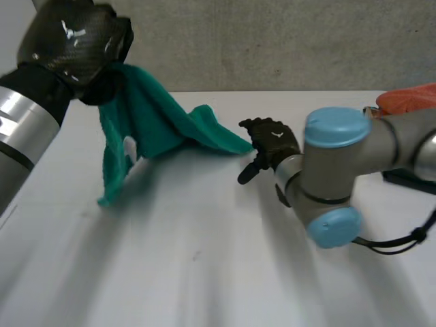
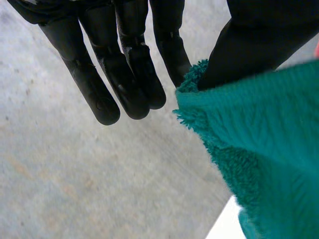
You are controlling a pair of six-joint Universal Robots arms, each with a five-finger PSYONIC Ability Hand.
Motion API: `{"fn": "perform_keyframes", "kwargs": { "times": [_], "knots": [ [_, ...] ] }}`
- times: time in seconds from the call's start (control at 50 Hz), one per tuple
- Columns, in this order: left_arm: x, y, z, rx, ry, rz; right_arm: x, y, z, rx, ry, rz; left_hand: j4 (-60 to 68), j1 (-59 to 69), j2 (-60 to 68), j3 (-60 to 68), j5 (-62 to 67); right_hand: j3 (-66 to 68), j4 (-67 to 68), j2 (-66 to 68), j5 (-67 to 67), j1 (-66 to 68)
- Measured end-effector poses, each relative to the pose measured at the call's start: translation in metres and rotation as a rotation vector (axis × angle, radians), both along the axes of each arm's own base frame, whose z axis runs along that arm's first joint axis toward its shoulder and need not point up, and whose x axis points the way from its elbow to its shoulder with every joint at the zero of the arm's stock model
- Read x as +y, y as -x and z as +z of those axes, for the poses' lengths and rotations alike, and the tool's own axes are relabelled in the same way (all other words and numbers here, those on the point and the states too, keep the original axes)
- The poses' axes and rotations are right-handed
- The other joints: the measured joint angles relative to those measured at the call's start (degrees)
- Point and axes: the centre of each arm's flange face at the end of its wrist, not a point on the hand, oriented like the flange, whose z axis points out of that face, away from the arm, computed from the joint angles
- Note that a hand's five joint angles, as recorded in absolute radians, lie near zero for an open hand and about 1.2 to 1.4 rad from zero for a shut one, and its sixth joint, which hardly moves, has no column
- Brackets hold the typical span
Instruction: Fold the laundry.
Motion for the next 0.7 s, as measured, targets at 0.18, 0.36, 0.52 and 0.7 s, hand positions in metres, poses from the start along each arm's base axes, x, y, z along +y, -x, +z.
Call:
{"fn": "perform_keyframes", "kwargs": {
  "times": [0.18, 0.36, 0.52, 0.7],
  "knots": [
    [0.040, 0.003, 0.041, 0.040, 0.047, -0.052, 0.004, -0.035, -0.043, -0.026, -0.047, -0.055, 0.00, 0.00, 0.00, 0.00, 0.00, 5.02, 4.77, 5.01, 4.94, 4.49],
    [0.043, -0.008, 0.053, 0.083, 0.057, -0.001, -0.014, -0.017, -0.046, -0.033, -0.106, -0.126, 0.00, 0.00, 0.00, 0.00, 0.00, 55.89, 56.09, 55.38, 53.99, 52.15],
    [0.011, -0.034, 0.032, 0.056, -0.011, 0.096, -0.034, 0.054, 0.071, 0.136, 0.170, -0.132, 0.00, 0.00, 0.00, 0.00, 0.00, 55.92, 56.24, 55.38, 53.99, 52.15],
    [-0.021, -0.059, -0.023, -0.008, -0.231, 0.116, -0.004, 0.113, 0.163, 0.511, 0.495, -0.066, 0.00, 0.00, 0.00, 0.00, 0.00, 55.92, 56.26, 55.38, 53.99, 52.15]
  ]
}}
